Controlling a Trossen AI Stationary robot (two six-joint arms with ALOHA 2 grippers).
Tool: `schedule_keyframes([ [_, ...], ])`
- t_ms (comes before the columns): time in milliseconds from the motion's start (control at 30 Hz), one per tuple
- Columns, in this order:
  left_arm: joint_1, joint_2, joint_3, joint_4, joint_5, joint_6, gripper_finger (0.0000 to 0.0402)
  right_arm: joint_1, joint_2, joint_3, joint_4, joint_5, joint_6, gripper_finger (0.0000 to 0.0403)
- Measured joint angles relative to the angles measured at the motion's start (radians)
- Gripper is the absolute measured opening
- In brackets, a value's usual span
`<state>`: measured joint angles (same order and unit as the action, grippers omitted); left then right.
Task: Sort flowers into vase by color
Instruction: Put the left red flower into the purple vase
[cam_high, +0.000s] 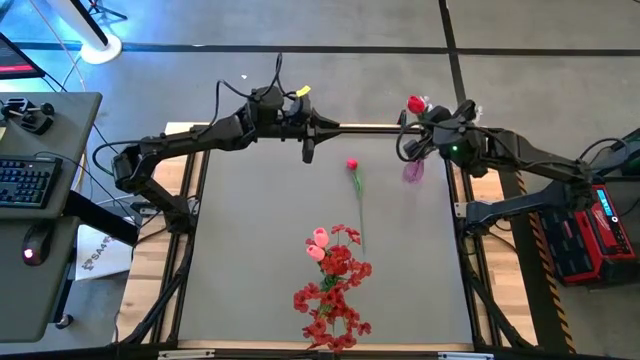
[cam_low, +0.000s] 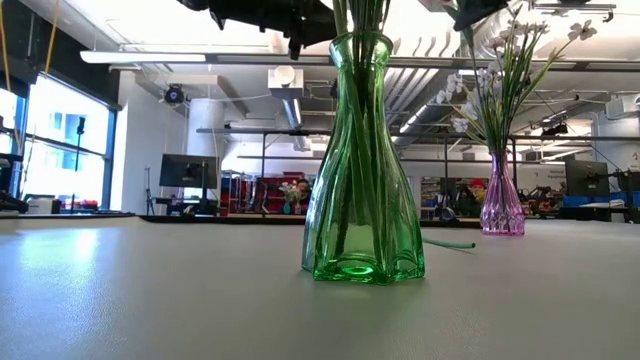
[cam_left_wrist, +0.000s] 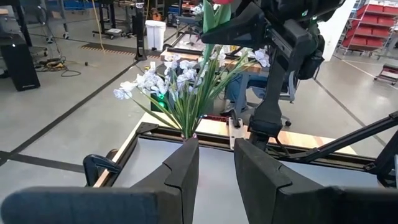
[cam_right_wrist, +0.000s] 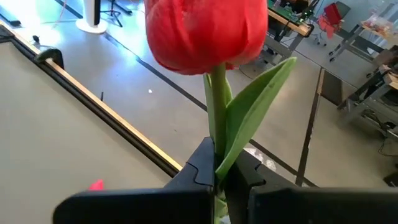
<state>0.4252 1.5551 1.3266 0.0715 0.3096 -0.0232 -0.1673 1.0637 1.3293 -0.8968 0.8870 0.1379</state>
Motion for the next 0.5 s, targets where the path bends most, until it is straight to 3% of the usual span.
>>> schedule_keyframes([
  [500, 0.0, 0.0, 0.0, 0.0, 0.0, -0.001, 0.009, 0.018, -0.008, -0.001, -0.03, 0.021, 0.037, 0.0],
])
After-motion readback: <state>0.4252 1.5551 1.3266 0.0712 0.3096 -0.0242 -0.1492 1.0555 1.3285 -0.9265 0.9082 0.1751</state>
